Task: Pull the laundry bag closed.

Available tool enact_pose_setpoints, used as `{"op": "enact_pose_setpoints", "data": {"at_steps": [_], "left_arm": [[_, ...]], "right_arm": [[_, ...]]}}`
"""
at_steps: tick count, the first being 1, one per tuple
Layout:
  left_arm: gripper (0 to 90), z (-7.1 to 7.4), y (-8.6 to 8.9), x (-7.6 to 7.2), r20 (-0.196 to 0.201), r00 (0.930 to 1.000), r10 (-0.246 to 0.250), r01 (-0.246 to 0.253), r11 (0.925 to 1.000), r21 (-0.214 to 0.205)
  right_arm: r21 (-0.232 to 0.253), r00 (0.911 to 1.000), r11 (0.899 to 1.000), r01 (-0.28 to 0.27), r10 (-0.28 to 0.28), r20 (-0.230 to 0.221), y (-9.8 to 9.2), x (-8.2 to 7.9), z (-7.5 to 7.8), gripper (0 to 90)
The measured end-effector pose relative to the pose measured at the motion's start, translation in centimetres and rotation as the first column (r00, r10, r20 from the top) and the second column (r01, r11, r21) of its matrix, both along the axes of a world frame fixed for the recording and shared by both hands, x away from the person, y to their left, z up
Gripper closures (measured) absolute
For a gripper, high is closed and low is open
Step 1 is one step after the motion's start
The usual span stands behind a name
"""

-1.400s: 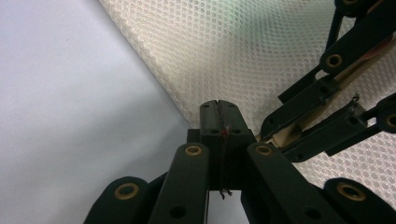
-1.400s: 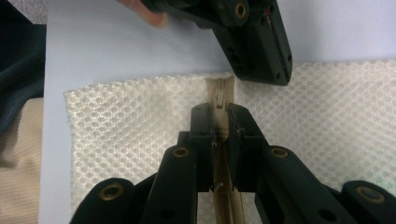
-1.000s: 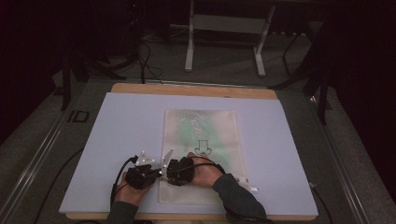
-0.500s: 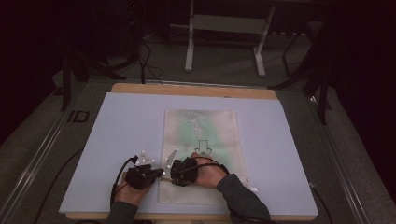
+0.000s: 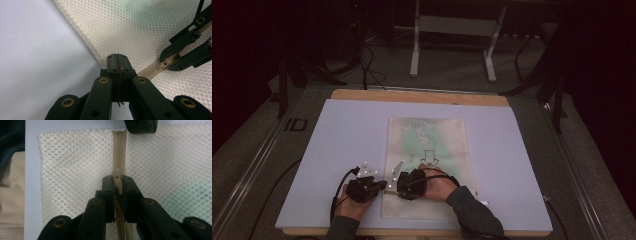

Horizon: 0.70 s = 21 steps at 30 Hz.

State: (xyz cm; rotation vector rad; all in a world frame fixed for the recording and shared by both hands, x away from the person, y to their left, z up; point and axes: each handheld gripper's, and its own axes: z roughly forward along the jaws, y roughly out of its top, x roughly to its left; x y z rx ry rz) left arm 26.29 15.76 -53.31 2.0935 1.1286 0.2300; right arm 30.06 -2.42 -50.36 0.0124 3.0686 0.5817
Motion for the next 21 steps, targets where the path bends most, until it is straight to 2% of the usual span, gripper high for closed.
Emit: {"op": "enact_pose_setpoints", "data": {"at_steps": [21], "left_arm": [[89.3,0.01,-0.04,-0.01,0.0,1.0,0.002,-0.002,1.0,0.001]], "right_arm": [[-0.022,1.0,1.0,0.0,0.0,0.002,-1.07,-0.07,0.13,81.9]]}}
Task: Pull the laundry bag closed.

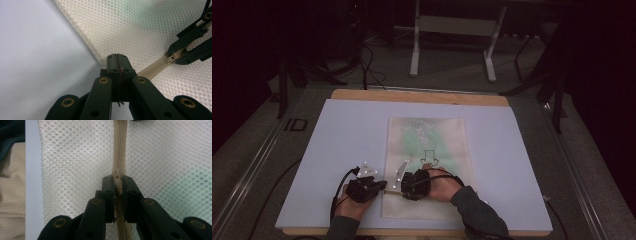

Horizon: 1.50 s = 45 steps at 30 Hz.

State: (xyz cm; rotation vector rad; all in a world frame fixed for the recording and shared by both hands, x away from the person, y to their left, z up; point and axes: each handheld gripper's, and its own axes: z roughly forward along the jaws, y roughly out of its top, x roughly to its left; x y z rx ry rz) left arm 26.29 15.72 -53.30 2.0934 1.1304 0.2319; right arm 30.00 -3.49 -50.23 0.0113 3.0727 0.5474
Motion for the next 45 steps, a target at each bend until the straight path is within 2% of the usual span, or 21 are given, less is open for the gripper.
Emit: {"op": "enact_pose_setpoints", "data": {"at_steps": [23,28,45], "left_arm": [[89.3,0.0,-0.1,0.0,0.0,1.0,0.004,-0.004,1.0,0.004],[89.3,0.0,-0.1,0.0,0.002,1.0,0.005,-0.005,1.0,0.007],[89.4,0.0,-0.1,0.0,0.001,1.0,0.007,-0.007,1.0,0.005]], "right_arm": [[-0.02,1.0,1.0,-0.005,0.005,0.005,-0.7,-0.2,0.1,82.0],[-0.043,0.9998,0.999,-0.014,0.015,0.014,-0.7,-0.3,0.3,81.9],[-0.036,0.9999,0.999,-0.004,0.004,0.01,-1.5,-0.3,0.3,81.9]]}}
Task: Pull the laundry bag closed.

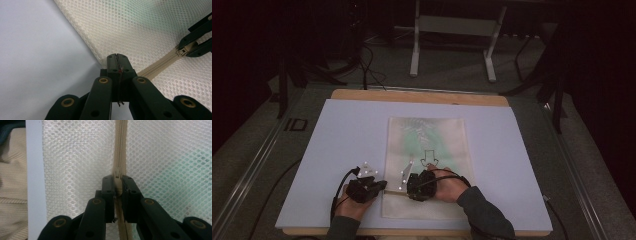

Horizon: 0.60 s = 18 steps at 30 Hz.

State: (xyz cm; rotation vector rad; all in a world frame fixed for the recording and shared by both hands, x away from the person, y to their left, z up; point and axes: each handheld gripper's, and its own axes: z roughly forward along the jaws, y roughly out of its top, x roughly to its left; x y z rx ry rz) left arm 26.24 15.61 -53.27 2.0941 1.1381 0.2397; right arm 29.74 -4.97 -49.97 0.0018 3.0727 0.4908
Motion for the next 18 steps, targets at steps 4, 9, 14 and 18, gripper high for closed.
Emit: {"op": "enact_pose_setpoints", "data": {"at_steps": [4,9,14,18], "left_arm": [[89.3,0.0,0.02,0.01,-0.002,1.0,-0.001,0.001,1.0,-0.001],[89.4,0.01,0.02,0.02,-0.003,1.0,-0.001,0.001,1.0,-0.001],[89.3,0.01,0.02,0.02,-0.003,1.0,-0.001,0.001,1.0,0.0],[89.4,0.01,0.01,0.02,-0.003,1.0,-0.001,0.001,1.0,-0.001]], "right_arm": [[0.002,1.0,1.0,-0.001,0.001,-0.003,-0.08,0.06,0.0,82.0],[0.002,1.0,1.0,0.001,0.0,-0.005,-0.17,0.03,-0.01,82.0],[0.003,1.0,1.0,0.0,0.0,-0.006,-0.4,0.04,0.0,82.0],[-0.003,1.0,1.0,-0.001,0.001,-0.008,-0.42,0.05,0.0,82.0]]}}
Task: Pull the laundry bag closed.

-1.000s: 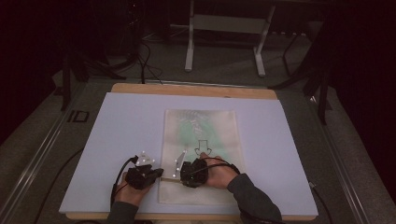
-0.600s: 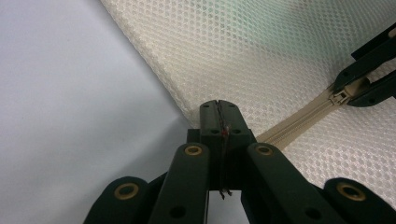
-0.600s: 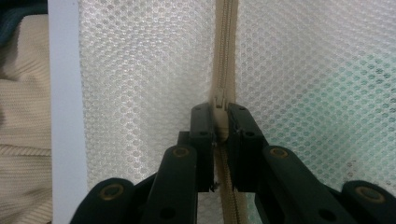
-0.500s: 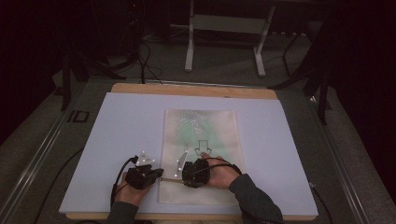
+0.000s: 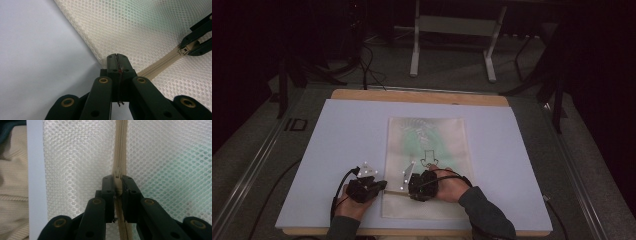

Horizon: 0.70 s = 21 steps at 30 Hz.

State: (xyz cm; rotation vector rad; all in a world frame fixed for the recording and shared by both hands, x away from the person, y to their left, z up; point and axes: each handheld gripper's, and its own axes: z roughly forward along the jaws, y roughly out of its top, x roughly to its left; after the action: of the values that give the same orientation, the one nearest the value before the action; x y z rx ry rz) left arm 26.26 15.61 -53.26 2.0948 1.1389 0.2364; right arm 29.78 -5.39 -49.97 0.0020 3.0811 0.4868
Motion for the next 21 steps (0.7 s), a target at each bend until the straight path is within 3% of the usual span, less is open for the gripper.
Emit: {"op": "enact_pose_setpoints", "data": {"at_steps": [21], "left_arm": [[89.4,0.03,-0.04,-0.02,0.0,1.0,0.001,-0.001,1.0,0.006]], "right_arm": [[-0.013,1.0,1.0,0.002,-0.002,-0.005,-0.69,0.13,0.2,82.0]]}}
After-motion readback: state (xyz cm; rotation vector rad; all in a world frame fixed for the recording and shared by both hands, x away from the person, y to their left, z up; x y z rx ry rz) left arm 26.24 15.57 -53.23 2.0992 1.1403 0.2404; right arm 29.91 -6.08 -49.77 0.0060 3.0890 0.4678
